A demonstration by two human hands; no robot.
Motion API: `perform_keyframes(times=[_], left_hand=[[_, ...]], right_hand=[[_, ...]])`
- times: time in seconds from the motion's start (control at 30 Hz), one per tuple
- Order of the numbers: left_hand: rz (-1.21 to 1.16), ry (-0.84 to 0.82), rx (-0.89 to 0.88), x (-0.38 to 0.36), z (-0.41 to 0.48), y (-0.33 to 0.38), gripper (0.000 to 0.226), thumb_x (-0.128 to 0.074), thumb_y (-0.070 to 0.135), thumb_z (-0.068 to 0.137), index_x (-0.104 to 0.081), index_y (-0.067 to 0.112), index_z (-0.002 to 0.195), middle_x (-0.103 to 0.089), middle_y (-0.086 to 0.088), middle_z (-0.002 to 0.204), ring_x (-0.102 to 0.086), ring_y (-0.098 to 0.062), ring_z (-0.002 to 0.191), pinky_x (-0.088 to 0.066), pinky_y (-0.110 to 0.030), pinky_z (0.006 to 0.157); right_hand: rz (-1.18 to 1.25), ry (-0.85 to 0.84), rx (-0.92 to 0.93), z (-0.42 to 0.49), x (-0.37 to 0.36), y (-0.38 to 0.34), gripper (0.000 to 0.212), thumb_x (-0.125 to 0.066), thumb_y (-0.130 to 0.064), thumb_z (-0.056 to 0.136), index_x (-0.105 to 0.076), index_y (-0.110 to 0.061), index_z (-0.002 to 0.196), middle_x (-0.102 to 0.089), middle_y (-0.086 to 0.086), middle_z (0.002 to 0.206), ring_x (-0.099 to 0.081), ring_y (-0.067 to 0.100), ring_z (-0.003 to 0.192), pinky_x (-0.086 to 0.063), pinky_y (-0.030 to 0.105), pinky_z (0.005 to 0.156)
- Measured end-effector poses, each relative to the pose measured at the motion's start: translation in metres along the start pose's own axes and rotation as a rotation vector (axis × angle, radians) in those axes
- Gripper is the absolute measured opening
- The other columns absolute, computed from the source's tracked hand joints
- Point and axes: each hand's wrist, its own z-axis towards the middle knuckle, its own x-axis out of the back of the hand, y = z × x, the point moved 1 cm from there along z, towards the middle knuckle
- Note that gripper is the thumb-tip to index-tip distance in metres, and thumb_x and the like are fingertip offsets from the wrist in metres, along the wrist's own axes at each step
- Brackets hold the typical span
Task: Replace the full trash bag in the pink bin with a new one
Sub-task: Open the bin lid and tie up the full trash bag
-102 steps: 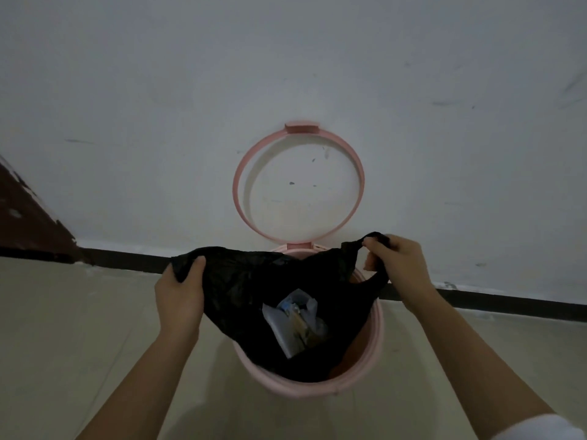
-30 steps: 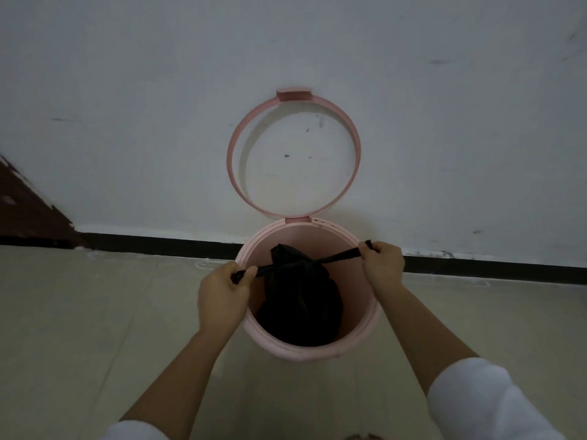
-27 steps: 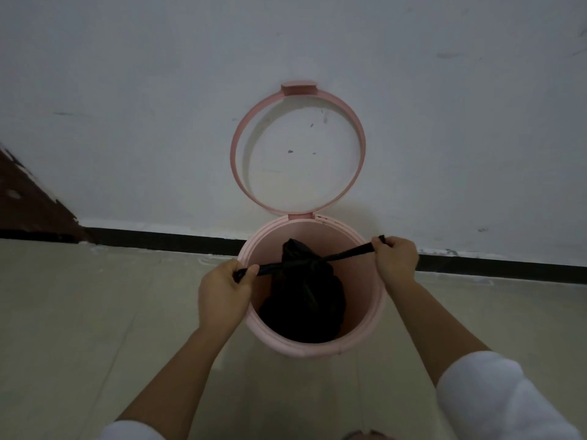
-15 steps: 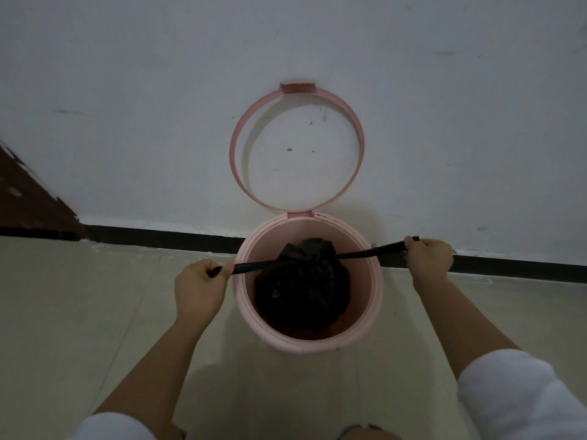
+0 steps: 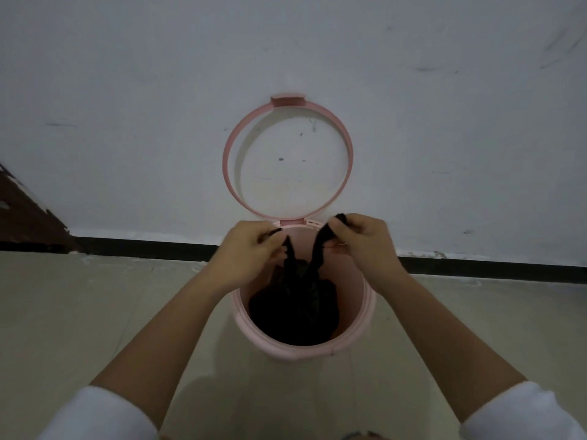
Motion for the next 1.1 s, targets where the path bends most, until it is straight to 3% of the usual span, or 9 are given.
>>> perform_keyframes(times=[0.07, 0.13, 0.17, 0.3, 0.43, 0.6, 0.77, 0.9, 1.1], left_hand=[[-0.018, -0.049, -0.024, -0.005, 0.004, 0.012, 0.020, -0.054, 0.015, 0.094, -0.069, 0.002, 0.090, -0.069, -0.005, 0.074, -0.064, 0.000, 0.060, -0.052, -0.018, 0.062], [0.004, 0.019, -0.036, -0.006, 0.009, 0.016, 0.021, -0.060, 0.022, 0.090, -0.071, 0.006, 0.084, -0.070, -0.015, 0.075, -0.064, -0.017, 0.065, -0.052, -0.035, 0.067], [0.014, 0.044, -0.039, -0.006, 0.011, 0.016, 0.021, -0.063, 0.026, 0.088, -0.071, 0.008, 0.080, -0.069, -0.017, 0.073, -0.061, -0.021, 0.064, -0.050, -0.035, 0.066], [0.045, 0.036, -0.051, -0.014, 0.009, 0.018, 0.011, -0.068, 0.028, 0.084, -0.073, 0.020, 0.079, -0.064, 0.010, 0.064, -0.056, 0.001, 0.056, -0.041, -0.006, 0.053], [-0.030, 0.051, -0.020, -0.016, 0.001, 0.005, 0.007, -0.066, 0.028, 0.085, -0.073, 0.026, 0.087, -0.067, 0.015, 0.072, -0.060, 0.008, 0.066, -0.041, -0.004, 0.060], [0.113, 0.127, 0.054, -0.007, -0.010, -0.016, 0.029, -0.049, 0.028, 0.095, -0.065, 0.015, 0.116, -0.064, 0.005, 0.105, -0.057, -0.009, 0.090, -0.040, -0.019, 0.074], [0.323, 0.077, 0.164, 0.038, -0.036, 0.008, 0.043, -0.043, 0.045, 0.094, -0.058, 0.018, 0.123, -0.063, -0.006, 0.118, -0.055, -0.026, 0.111, -0.047, -0.040, 0.092], [0.437, 0.076, 0.282, 0.103, -0.064, 0.068, 0.046, -0.045, 0.038, 0.095, -0.047, 0.014, 0.135, -0.049, -0.012, 0.136, -0.041, -0.029, 0.127, -0.040, -0.043, 0.101], [0.477, 0.095, 0.386, 0.238, -0.120, 0.170, 0.051, -0.044, 0.039, 0.095, -0.041, 0.013, 0.139, -0.043, -0.012, 0.143, -0.036, -0.030, 0.132, -0.037, -0.042, 0.105]], right_hand=[[0.109, -0.087, -0.047, -0.006, -0.013, -0.004, 0.016, -0.058, -0.008, 0.089, -0.066, 0.006, 0.091, -0.068, 0.011, 0.072, -0.065, 0.013, 0.060, -0.059, 0.023, 0.062], [0.211, -0.147, -0.119, -0.007, -0.016, -0.002, 0.012, -0.057, -0.003, 0.089, -0.067, 0.003, 0.090, -0.068, 0.010, 0.075, -0.066, 0.015, 0.064, -0.059, 0.022, 0.065], [0.239, -0.188, -0.148, -0.007, -0.017, -0.001, 0.011, -0.056, 0.000, 0.089, -0.067, 0.001, 0.090, -0.069, 0.010, 0.077, -0.067, 0.015, 0.066, -0.059, 0.022, 0.065], [0.163, -0.354, -0.187, -0.016, -0.027, 0.008, 0.024, -0.058, 0.005, 0.085, -0.071, -0.011, 0.099, -0.073, -0.001, 0.086, -0.070, 0.013, 0.078, -0.055, 0.019, 0.066], [0.006, -0.263, -0.158, -0.019, -0.028, 0.012, 0.017, -0.063, -0.003, 0.085, -0.070, -0.014, 0.096, -0.071, -0.014, 0.063, -0.066, 0.002, 0.061, -0.050, 0.015, 0.057], [-0.105, -0.161, -0.094, -0.013, -0.026, -0.008, 0.019, -0.066, -0.007, 0.083, -0.072, -0.022, 0.073, -0.068, -0.010, 0.063, -0.063, 0.009, 0.063, -0.052, 0.022, 0.066], [-0.146, -0.146, -0.027, -0.021, -0.034, -0.097, 0.018, -0.064, -0.004, 0.084, -0.068, -0.016, 0.073, -0.067, -0.008, 0.063, -0.063, 0.002, 0.059, -0.052, 0.015, 0.063], [-0.240, -0.216, -0.032, -0.041, -0.050, -0.192, 0.010, -0.064, -0.007, 0.085, -0.068, -0.013, 0.078, -0.064, 0.009, 0.075, -0.062, 0.020, 0.072, -0.052, 0.031, 0.075], [-0.412, -0.428, -0.023, -0.092, -0.105, -0.353, 0.012, -0.065, -0.011, 0.085, -0.066, -0.017, 0.075, -0.060, -0.015, 0.057, -0.056, 0.001, 0.056, -0.043, 0.009, 0.060]])
